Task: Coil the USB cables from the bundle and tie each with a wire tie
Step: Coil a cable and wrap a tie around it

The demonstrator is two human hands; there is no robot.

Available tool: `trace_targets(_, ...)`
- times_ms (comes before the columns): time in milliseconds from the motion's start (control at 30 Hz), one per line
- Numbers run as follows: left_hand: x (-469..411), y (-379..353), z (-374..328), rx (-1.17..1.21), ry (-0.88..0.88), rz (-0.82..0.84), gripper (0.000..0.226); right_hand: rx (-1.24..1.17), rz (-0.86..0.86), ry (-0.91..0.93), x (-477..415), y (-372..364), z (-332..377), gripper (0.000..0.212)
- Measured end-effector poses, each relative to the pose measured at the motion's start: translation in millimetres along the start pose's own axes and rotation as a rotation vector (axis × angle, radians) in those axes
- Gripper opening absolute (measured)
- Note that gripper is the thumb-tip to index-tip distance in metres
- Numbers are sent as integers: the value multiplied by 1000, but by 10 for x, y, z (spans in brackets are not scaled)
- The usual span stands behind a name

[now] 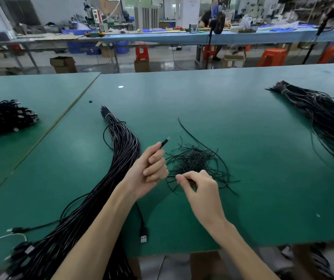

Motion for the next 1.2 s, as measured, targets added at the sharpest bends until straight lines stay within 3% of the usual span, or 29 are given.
trace_targets(167, 34, -11, 51, -423, 42, -134, 50, -27, 176, -147, -333, 255, -4, 27)
trace_targets(333, -45, -110, 60, -428, -57, -2, 49, -112, 313, -306, -677, 438, 29, 40)
trace_targets(433, -53, -72, 31, -242, -116, 25, 50, -174, 304, -365, -720, 389, 20, 39)
trace_targets(600, 46, 94, -169, 337, -276, -3, 39, -242, 309, -413, -526, 150, -99, 37)
trace_targets(700, 74, 42, -172, 523, -238, 122, 38, -244, 318, -413, -412, 9, -143, 40)
trace_targets(800, 80, -94, -120, 670, -112, 342, 53, -232, 367, -406, -381, -86, -128, 42)
trace_targets(900, 84, -110, -65, 474, -40, 311, 55, -293, 394, -490, -430, -79, -140, 38)
trace_targets(1033, 13, -72, 115, -247, 47, 6, 49, -623, 441, -744, -510, -36, -151, 27)
trace_targets(1100, -27, -111, 208, -467, 90, -22, 51, -706, 460, -736, -565, -7, -107, 26)
trace_targets(1200, -81, -82, 259, -574, 64, -96, 54, -545, 444, -638, -604, 72, -45, 27)
Point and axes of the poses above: each hand's wrist, its own x-axis away from the middle knuckle, its own y-axis out of the back of the hand, z = x × y, the point moved 6 cm from there along -x, towards the middle knuckle, and after that the axes turned 11 degrees about y, right-handed, at the moved point
